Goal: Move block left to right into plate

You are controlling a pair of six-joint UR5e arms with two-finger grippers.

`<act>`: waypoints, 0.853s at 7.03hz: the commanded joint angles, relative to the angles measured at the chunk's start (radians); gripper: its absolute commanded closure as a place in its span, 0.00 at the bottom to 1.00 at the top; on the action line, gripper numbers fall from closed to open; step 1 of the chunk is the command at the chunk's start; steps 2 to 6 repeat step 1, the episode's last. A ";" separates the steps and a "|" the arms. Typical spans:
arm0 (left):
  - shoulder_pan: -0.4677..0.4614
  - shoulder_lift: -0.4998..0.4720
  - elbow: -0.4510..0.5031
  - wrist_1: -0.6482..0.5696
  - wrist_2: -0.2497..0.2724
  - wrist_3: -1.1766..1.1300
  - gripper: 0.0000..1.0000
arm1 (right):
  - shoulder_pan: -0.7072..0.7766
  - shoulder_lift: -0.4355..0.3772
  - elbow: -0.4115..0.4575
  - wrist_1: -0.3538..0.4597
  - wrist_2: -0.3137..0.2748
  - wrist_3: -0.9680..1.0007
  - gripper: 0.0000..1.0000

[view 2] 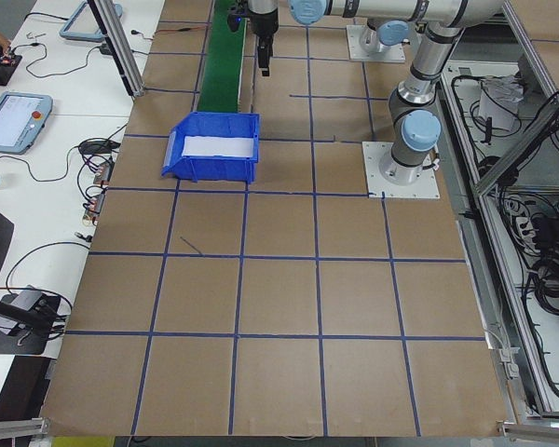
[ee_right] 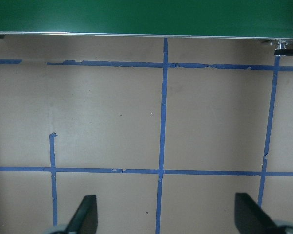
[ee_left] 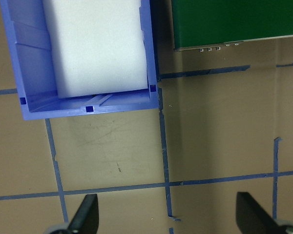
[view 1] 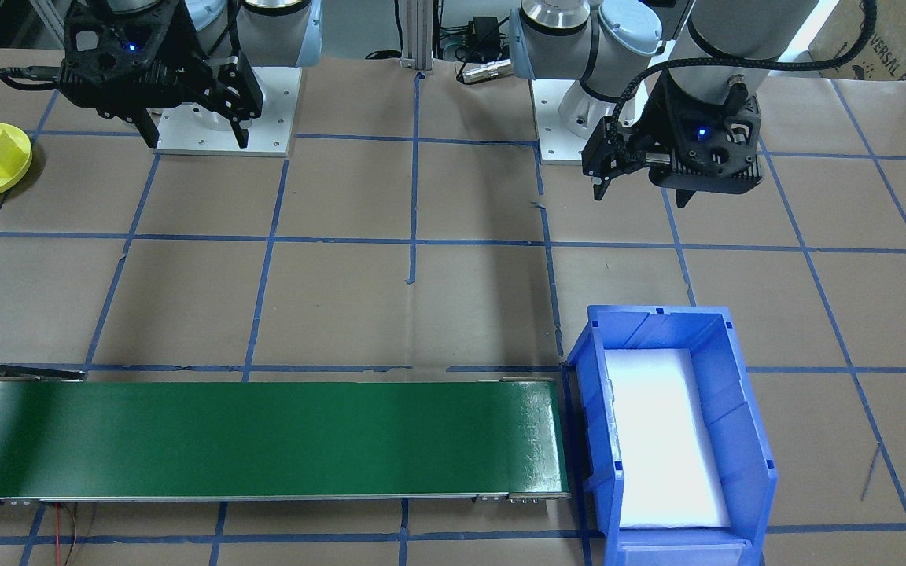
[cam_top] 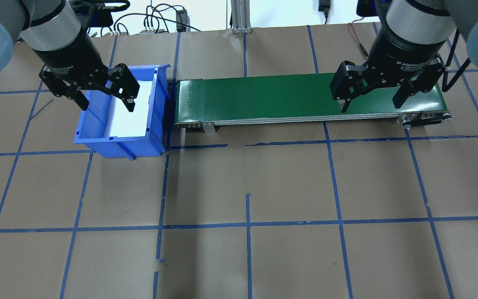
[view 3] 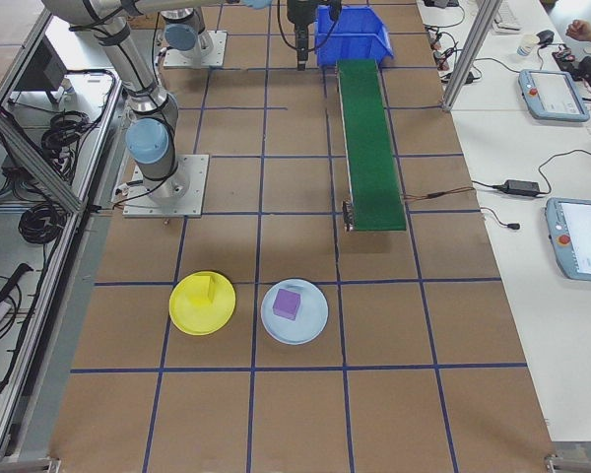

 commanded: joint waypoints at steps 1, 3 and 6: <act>0.000 0.000 0.000 0.000 0.000 0.000 0.00 | 0.005 0.001 0.000 -0.008 0.002 0.001 0.00; 0.000 0.000 0.000 0.000 0.000 0.000 0.00 | 0.005 0.001 0.000 -0.008 0.002 0.001 0.00; 0.000 0.000 0.000 0.000 0.000 0.000 0.00 | 0.005 0.001 0.000 -0.008 0.002 0.001 0.00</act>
